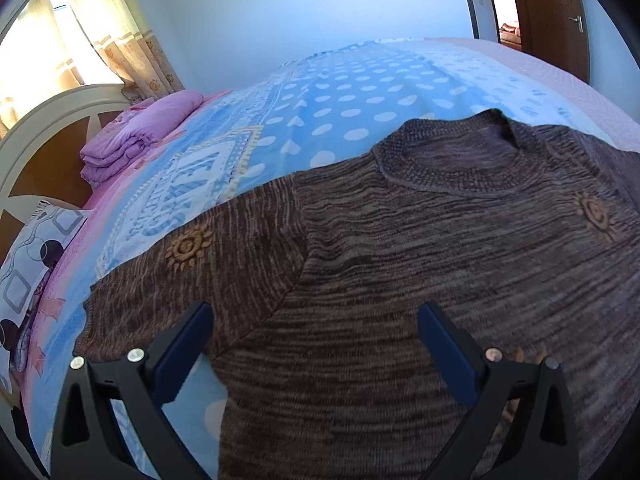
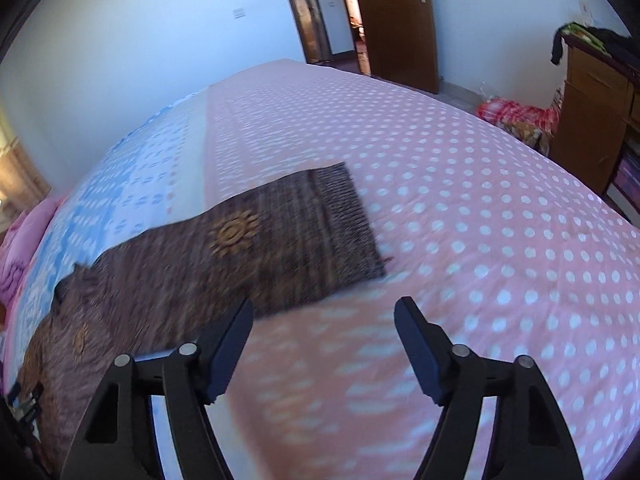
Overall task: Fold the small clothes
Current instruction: 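Grasp the sweater sleeve cuff with the right gripper and lift it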
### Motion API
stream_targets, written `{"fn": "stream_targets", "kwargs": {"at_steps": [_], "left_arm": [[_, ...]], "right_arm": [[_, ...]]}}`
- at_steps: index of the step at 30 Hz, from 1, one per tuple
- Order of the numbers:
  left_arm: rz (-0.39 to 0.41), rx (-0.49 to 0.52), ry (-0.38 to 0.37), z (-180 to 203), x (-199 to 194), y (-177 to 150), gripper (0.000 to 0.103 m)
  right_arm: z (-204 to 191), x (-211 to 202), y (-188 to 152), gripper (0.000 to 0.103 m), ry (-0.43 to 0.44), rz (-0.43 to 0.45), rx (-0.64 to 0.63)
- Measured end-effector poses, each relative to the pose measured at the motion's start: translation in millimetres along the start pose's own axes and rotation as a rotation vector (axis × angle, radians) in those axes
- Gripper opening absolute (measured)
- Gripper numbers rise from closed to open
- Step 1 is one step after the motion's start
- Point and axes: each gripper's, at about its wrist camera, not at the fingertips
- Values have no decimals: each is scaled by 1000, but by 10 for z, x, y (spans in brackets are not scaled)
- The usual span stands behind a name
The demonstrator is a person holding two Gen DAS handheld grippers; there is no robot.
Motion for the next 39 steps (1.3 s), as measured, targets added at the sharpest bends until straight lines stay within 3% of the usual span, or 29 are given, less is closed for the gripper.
{"fn": "stream_targets", "kwargs": {"at_steps": [11, 14, 21, 29, 39], "left_arm": [[-68, -63, -8, -51, 265, 93, 103], [-68, -73, -10, -47, 275, 90, 103], [-57, -70, 3, -28, 273, 86, 103], [-60, -72, 0, -33, 279, 72, 103], [-70, -117, -52, -102, 324, 58, 103]], "right_arm": [[164, 511, 504, 59, -17, -37, 17], [109, 666, 569, 50, -23, -60, -9], [-72, 785, 596, 9, -8, -95, -54], [-314, 570, 618, 7, 0, -74, -101], [-950, -145, 781, 7, 98, 3, -170]]}}
Point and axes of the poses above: each gripper's, at about its wrist camera, not at the fingertips, and x roughly the way its jaws point, z to its right, y to its top, and after that the axes turned 2 degrees about z, right-handed
